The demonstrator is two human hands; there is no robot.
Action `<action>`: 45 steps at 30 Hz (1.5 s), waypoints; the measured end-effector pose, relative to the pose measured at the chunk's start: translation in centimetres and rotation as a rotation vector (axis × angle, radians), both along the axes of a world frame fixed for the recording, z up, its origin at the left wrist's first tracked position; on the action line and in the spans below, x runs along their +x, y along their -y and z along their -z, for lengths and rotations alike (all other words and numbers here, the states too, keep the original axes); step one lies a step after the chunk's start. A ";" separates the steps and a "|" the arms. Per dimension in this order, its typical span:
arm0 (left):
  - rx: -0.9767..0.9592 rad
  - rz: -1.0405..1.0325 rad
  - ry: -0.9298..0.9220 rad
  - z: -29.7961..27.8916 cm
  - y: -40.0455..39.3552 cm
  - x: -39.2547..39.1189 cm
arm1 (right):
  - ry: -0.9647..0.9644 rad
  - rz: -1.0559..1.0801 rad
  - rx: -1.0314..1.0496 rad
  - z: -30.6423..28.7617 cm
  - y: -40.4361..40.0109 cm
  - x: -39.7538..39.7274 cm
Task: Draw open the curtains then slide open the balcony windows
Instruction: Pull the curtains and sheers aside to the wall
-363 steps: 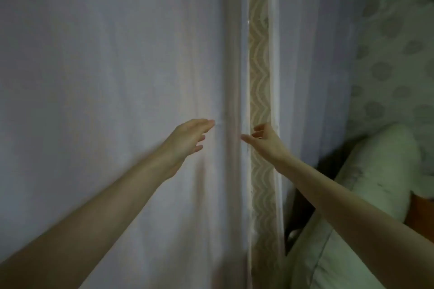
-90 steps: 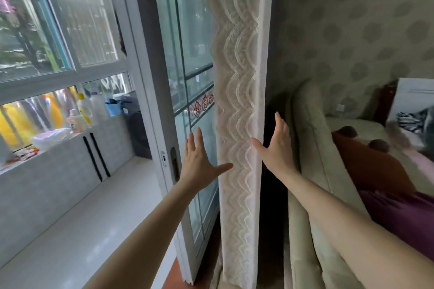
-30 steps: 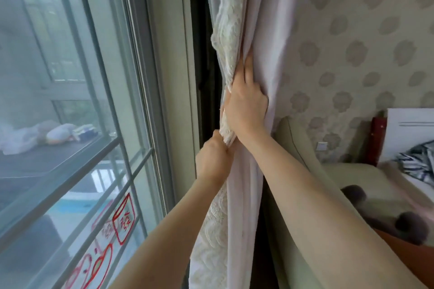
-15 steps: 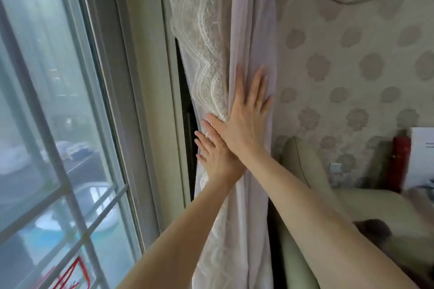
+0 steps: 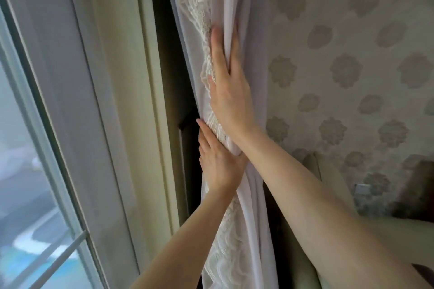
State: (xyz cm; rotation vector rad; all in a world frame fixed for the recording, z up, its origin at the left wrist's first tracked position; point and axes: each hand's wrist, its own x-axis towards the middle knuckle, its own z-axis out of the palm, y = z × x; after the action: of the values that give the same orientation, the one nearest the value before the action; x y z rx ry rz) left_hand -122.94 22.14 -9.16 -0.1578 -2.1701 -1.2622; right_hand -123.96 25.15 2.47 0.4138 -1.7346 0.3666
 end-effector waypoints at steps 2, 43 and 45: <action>-0.004 0.003 -0.016 -0.3 -0.3 -2.7 | 0.003 0.013 -0.008 -0.5 -0.4 -2.7; -0.088 0.041 0.147 -2.4 -9.9 -30.7 | 0.283 -0.367 -0.335 -1.7 -11.7 -29.1; -0.232 -0.081 0.052 -1.7 -10.5 -33.4 | 0.188 -0.274 -0.203 -1.8 -11.0 -30.6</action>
State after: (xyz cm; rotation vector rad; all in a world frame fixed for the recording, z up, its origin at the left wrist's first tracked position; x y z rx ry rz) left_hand -156.33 32.62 -7.50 -0.1308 -2.3399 -0.9780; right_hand -154.52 36.13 4.28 0.4818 -1.8039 0.7931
